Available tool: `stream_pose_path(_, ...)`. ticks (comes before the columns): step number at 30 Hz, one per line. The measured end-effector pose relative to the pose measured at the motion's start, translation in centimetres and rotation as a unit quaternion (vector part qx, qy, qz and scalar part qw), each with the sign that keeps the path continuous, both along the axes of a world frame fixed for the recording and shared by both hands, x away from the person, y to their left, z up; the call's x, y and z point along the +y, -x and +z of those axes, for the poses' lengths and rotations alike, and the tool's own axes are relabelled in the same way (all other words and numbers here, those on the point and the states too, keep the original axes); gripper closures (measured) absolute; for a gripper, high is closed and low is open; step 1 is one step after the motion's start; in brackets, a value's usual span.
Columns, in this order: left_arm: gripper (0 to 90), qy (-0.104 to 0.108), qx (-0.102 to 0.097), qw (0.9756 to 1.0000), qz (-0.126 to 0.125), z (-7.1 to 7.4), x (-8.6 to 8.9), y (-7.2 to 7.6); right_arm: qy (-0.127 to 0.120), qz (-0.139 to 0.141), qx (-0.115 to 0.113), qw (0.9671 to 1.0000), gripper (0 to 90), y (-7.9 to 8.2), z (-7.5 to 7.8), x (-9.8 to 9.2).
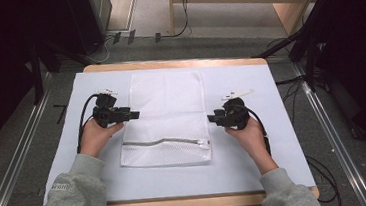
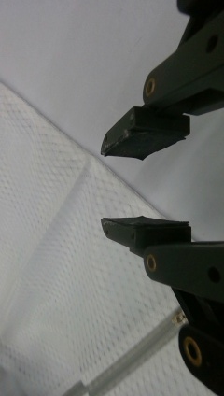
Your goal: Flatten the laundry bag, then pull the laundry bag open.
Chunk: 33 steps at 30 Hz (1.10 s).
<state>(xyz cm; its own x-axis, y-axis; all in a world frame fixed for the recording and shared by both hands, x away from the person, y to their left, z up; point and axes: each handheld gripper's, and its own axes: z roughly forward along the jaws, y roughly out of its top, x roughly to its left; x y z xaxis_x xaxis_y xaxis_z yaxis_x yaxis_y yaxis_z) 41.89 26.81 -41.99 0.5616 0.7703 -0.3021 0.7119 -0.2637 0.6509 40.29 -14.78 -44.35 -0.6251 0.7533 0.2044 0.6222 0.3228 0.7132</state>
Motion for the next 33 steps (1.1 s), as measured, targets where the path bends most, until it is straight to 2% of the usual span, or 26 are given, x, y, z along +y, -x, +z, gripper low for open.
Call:
stream_pose_path(6,41.5,-0.001,-0.006,0.9999,-0.011,0.4,-0.7,1.3,-0.02,0.006,-0.003,0.9998,56.2,1.7,0.5,-0.9)
stream_pose_path(14,40.3,0.001,-0.012,0.9995,-0.029,0.8,-1.6,3.1,-0.016,0.023,-0.01,0.9996,54.4,3.8,0.4,-1.0)
stream_pose_path(21,40.0,-0.006,-0.016,0.9985,-0.053,0.7,-3.1,4.5,-0.017,0.029,-0.005,0.9994,53.9,5.2,0.2,-0.8)
stream_pose_path(33,39.7,-0.002,-0.024,0.9952,-0.095,0.6,-6.1,4.7,-0.012,0.034,0.001,0.9993,53.6,5.9,-0.3,-0.3)
